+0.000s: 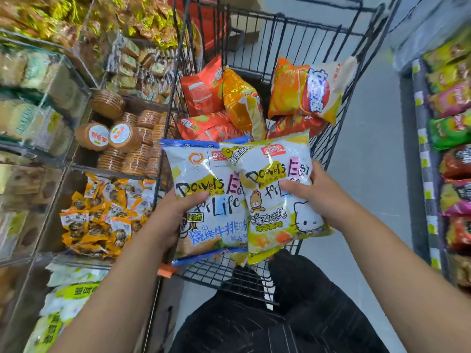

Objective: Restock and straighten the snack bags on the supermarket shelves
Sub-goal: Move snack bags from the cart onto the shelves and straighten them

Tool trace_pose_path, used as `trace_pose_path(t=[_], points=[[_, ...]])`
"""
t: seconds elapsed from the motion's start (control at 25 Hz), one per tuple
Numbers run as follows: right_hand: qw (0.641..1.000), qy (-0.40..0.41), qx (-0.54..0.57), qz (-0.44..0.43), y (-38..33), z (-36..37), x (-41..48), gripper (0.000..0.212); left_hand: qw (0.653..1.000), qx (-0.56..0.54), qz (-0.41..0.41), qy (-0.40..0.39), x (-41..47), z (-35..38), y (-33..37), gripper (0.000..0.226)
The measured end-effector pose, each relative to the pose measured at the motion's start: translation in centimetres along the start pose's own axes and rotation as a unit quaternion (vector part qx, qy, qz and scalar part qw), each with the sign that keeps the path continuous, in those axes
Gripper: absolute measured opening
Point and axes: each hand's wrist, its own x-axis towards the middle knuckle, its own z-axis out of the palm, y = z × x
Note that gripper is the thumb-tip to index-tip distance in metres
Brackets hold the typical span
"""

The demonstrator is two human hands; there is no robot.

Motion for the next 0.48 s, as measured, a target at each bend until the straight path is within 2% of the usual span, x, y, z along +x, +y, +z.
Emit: trace_pose_path(t=[0.12,0.24,0.4,0.48], points=[[0.993,0.111,0.044,0.0,0.8,-2.0,-4.0,0.1,0.999,0.032,0.008,-0.03,-0.4,2.2,0.7,0.1],[0.977,0.201,0.076,0.004,2.4,-4.5,-7.7,0.097,0.996,0.052,0.025,-0.069,-1.5,5.8,0.9,0.074],[0.954,0.28,0.107,0.011,4.9,-8.2,-13.1,0.076,0.986,0.115,0.046,-0.116,-3.0,10.0,-0.1,0.072],[0.946,0.3,0.123,0.008,6.3,-10.2,-15.9,0.069,0.978,0.143,0.05,-0.143,-4.2,12.7,-0.5,0.065]])
